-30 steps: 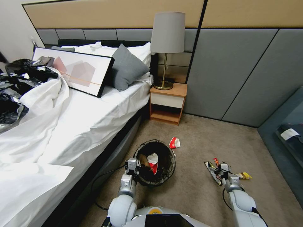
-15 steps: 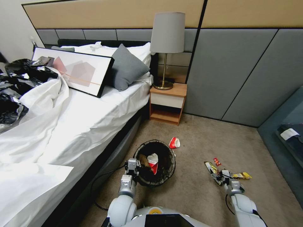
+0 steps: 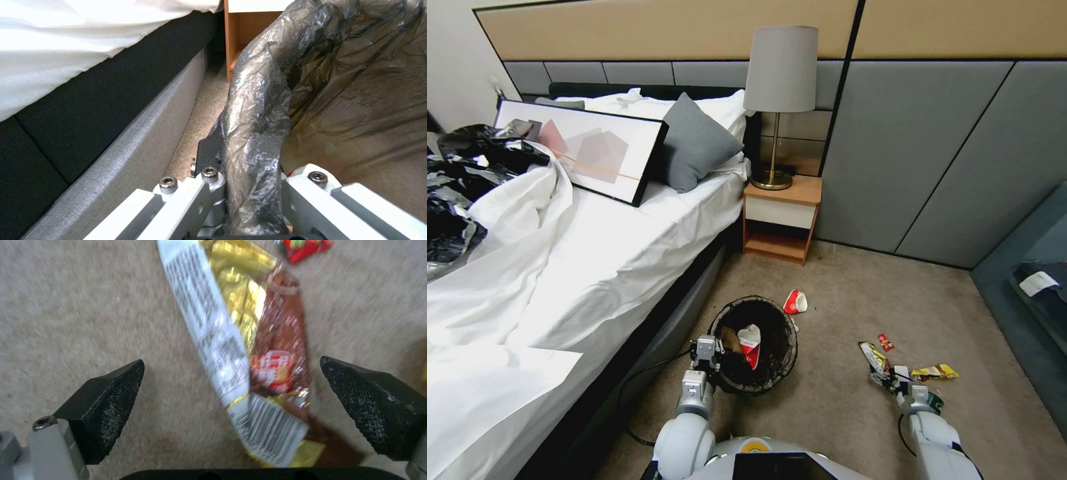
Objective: Pick up the trash bin, then pick up the garbage from the floor and place it into the trash bin.
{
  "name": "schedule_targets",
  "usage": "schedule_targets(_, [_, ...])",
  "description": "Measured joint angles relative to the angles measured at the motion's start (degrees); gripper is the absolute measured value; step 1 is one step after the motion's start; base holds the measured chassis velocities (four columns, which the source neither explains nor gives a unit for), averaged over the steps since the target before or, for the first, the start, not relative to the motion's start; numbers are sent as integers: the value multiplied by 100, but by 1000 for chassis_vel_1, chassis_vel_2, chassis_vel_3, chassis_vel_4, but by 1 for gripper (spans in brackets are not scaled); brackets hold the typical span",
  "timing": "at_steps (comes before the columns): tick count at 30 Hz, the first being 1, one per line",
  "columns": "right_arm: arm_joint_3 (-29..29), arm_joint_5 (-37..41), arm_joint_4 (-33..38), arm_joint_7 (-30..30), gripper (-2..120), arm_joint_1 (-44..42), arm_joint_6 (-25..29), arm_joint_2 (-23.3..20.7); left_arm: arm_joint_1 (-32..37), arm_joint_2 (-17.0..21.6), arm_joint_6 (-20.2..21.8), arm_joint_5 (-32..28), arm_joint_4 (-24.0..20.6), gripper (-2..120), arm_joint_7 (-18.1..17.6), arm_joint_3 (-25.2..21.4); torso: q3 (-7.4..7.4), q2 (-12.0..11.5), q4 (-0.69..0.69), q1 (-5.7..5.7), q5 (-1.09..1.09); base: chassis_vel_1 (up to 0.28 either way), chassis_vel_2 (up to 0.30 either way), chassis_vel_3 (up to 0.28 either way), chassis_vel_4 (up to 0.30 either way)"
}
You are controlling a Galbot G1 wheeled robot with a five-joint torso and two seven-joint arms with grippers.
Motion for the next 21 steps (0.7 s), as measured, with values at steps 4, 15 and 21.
schedule_targets(4, [-20, 20, -193, 9, 86, 121, 33, 19, 9, 3, -1, 7, -14, 1, 0, -3, 0, 0, -1, 0, -1, 0, 0, 0, 0])
schedule_targets(15, [-58, 42, -514, 45, 47, 339, 186, 36, 28, 4, -3, 15, -15, 1, 0, -7, -1, 1, 5, 0, -1, 0, 0, 0, 0])
schedule_targets(21, [-64, 29, -457, 47, 21, 277, 226, 60, 12, -1, -5, 16, 16, 1, 0, 3, -1, 1, 4, 0, 5, 0, 0, 0, 0])
